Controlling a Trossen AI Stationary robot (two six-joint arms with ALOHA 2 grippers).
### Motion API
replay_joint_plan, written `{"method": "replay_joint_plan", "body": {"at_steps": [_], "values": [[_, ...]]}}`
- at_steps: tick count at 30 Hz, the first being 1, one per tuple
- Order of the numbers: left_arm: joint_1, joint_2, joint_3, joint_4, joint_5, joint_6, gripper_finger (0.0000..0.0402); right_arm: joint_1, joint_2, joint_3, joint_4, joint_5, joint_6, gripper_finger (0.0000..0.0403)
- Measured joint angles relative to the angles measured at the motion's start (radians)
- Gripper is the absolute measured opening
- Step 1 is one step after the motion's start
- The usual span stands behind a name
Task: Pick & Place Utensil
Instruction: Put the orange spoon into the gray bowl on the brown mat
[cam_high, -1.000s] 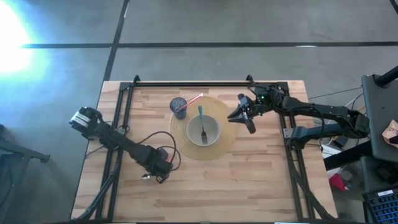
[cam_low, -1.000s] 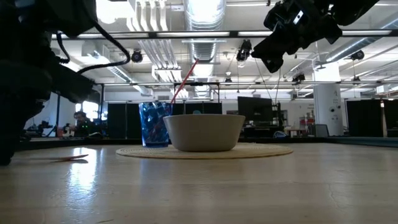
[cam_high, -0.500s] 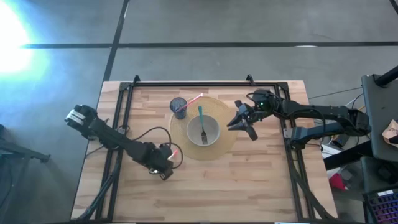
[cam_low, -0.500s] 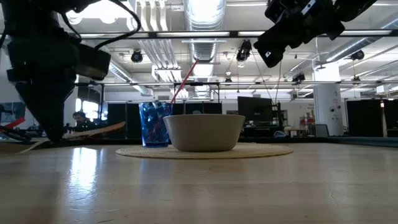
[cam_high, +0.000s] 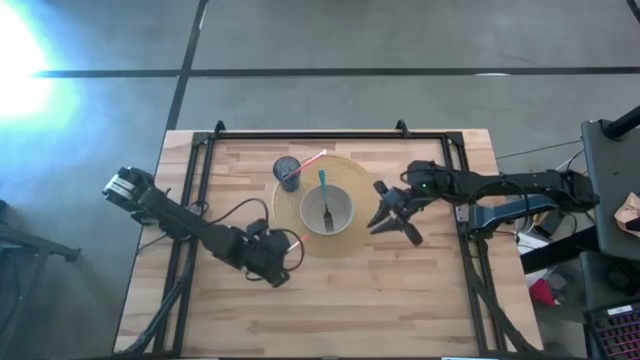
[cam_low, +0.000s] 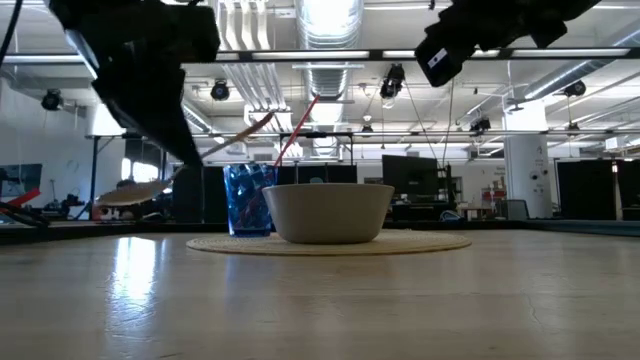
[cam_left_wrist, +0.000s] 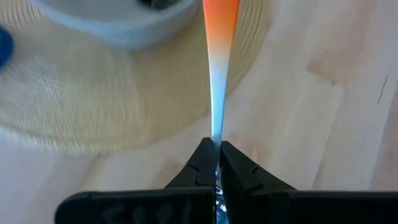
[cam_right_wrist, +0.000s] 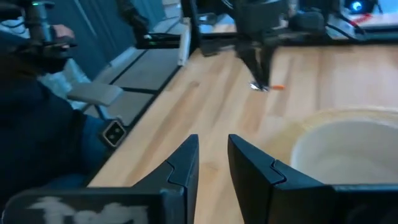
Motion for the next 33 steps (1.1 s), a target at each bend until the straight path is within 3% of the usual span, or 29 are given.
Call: {"method": "replay_joint_plan", "body": {"at_steps": [9,17,22,29,33], "values": [[0.003,0.0,0.016,0.186,-0.119,0.245,0.0003,0.094,0.001,0.0,0.082,0.008,-0.009,0.0073],[0.016,0.0,0.016,0.333,-0.258,0.417,0.0003,0.1,0.001,0.0,0.092,0.016,-0.008,0.0092],[0.036,0.0,0.015,0.414,-0.319,0.49,0.0003,0.099,0.002,0.0,0.108,0.153,-0.008,0.0112],[0.06,0.0,0.015,0.483,-0.5,0.537,0.0003,0.099,0.008,0.0,0.189,0.389,-0.028,0.015],[0.078,0.0,0.015,0.513,-0.585,0.567,0.0003,0.098,0.009,0.0,0.258,0.456,-0.047,0.0174]]}}
